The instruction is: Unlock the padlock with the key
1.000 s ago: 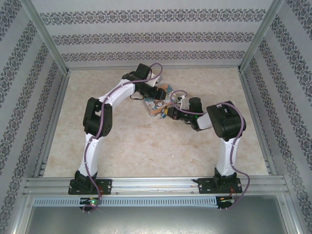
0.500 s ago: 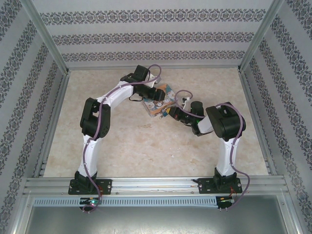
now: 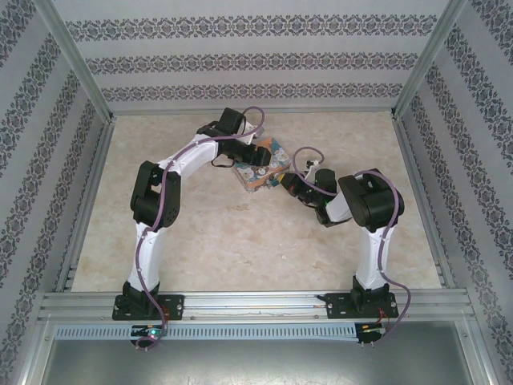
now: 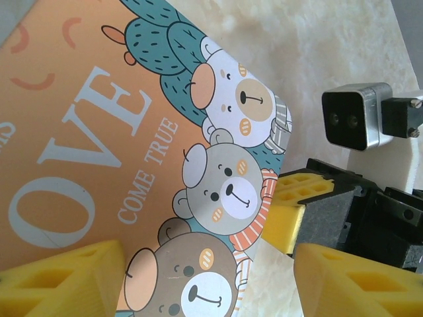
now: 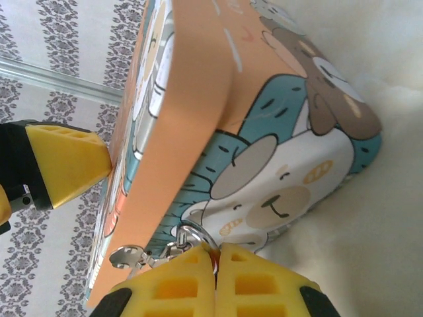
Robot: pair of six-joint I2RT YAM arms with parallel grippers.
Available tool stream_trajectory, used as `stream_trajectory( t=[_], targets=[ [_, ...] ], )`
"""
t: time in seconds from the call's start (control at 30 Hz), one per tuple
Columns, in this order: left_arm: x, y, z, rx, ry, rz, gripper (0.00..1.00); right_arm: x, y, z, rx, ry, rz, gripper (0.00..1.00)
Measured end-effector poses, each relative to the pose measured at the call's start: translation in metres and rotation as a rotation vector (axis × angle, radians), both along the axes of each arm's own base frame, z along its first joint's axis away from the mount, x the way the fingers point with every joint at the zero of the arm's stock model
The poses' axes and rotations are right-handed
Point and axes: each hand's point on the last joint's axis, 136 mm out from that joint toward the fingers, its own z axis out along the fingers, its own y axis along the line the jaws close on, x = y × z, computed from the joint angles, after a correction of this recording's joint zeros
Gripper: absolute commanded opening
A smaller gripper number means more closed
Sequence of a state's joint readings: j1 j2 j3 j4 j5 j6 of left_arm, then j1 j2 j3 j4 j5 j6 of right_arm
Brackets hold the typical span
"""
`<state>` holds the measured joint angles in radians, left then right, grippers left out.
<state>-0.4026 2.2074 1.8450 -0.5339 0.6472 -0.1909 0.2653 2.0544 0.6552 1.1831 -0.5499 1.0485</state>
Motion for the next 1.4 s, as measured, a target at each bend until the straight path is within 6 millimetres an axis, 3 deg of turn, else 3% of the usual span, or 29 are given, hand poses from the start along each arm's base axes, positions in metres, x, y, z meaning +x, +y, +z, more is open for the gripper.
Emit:
stream_trajectory(
  t=[0.43,0.6,0.73,0.97,1.17,1.4],
  targets=[
    [-0.011,0.009,0.006,-0.022,0.051,0.037,0.71,-0.011,-0.028,0.038,-0.058,-0.092,-0.062,0.00],
    [-0.015,0.033,0.024,-0.031,0.018,0.086,0.71,-0.016,-0.033,0.055,-0.102,-0.134,-0.059,0.00],
    [-0.012,0.062,0.051,-0.042,-0.081,0.150,0.72,-0.020,-0.034,0.068,-0.135,-0.161,-0.049,0.00],
    [-0.017,0.105,0.084,-0.050,-0.258,0.239,0.79,-0.031,-0.040,0.076,-0.211,-0.157,-0.029,0.00],
    [-0.030,0.123,0.093,-0.029,-0.364,0.246,0.89,-0.033,-0.041,0.090,-0.279,-0.167,-0.003,0.00],
    [-0.051,0.131,0.099,0.021,-0.481,0.166,0.98,-0.035,-0.042,0.100,-0.359,-0.170,0.032,0.00]
  ],
)
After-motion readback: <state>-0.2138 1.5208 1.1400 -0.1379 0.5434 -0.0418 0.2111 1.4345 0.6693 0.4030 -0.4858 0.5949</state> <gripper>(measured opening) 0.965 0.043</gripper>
